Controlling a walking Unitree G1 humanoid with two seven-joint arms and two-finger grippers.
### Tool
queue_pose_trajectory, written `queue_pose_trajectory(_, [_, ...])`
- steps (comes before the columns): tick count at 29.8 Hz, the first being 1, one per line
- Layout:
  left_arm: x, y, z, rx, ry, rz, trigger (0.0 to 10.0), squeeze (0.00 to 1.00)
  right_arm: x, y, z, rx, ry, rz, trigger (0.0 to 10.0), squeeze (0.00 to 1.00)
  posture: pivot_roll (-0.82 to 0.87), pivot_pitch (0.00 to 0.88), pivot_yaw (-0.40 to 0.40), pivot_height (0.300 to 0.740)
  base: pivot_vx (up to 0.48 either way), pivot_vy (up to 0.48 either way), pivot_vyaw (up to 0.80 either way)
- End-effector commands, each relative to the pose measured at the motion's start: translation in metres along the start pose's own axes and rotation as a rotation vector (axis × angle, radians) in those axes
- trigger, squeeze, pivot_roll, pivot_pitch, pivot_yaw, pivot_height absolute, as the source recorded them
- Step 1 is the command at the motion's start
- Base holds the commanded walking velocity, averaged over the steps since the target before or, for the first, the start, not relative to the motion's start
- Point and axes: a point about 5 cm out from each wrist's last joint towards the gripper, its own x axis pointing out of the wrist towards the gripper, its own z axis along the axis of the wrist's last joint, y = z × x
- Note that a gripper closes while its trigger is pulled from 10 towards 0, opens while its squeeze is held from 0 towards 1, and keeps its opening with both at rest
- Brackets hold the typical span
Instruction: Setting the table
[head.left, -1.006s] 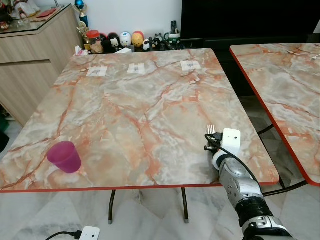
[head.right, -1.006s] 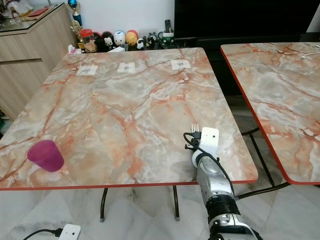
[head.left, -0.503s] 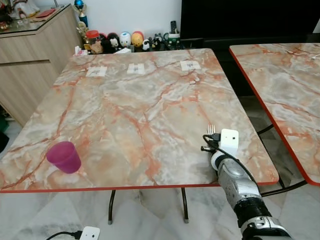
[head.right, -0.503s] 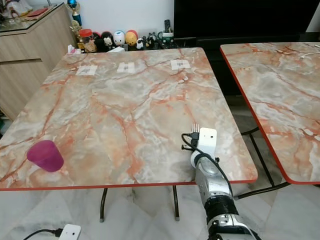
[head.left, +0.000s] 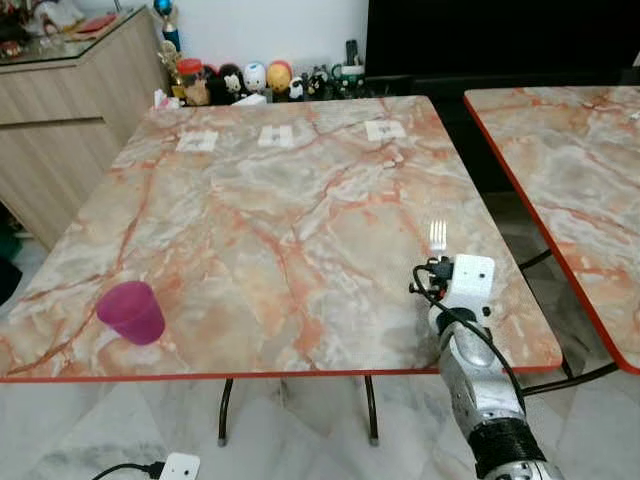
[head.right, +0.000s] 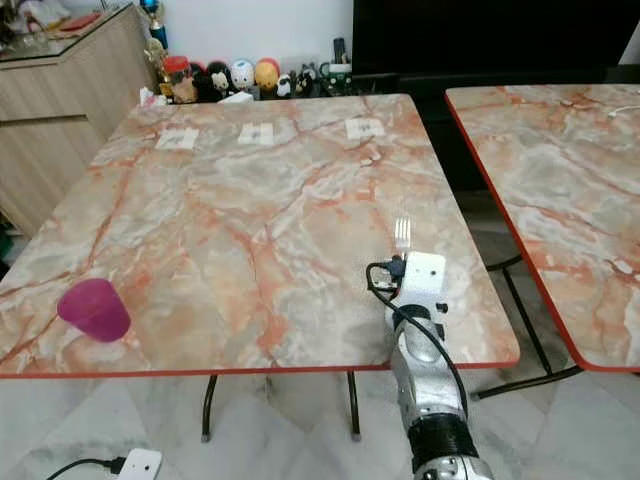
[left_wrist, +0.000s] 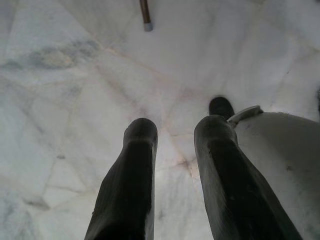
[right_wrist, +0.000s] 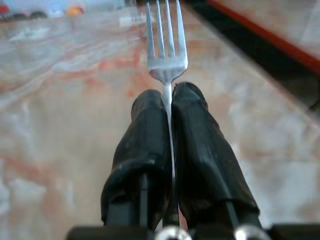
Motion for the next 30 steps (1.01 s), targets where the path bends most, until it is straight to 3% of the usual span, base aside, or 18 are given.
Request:
queue_pose_trajectory(1, [-0.001,0.001,-0.005,0.021,0.021,0.004,10.0,0.00,-0.008,-0.001,0.008,-0.039,-0.077,0.042,10.0,0.00,-0.12,0.033,0.058,0.740,0.000,-0.292,0.00])
queue_pose_trajectory(9, [-0.001,0.002,-0.004,0.047,0.026,0.000,10.0,0.00,-0.010,-0.009,0.021,-0.013,-0.139,0.025,10.0,0.00,-0.14,0.028,0.061,0.740,0.000,-0.460,0.00])
queue_pose_trajectory(14, [-0.001,0.001,-0.004,0.042,0.023,0.004,10.0,0.00,-0.009,0.001,0.032,-0.002,-0.183,0.081,10.0,0.00,-0.13,0.026,0.056,0.740,0.000,-0.472,-0.46])
queue_pose_trajectory(30, [0.000,0.001,-0.003,0.034,0.021,0.006,10.0,0.00,-0.010,-0.010,0.036,0.007,-0.194,-0.002,10.0,0.00,-0.14,0.022,0.057,0.740,0.000,-0.468,-0.05])
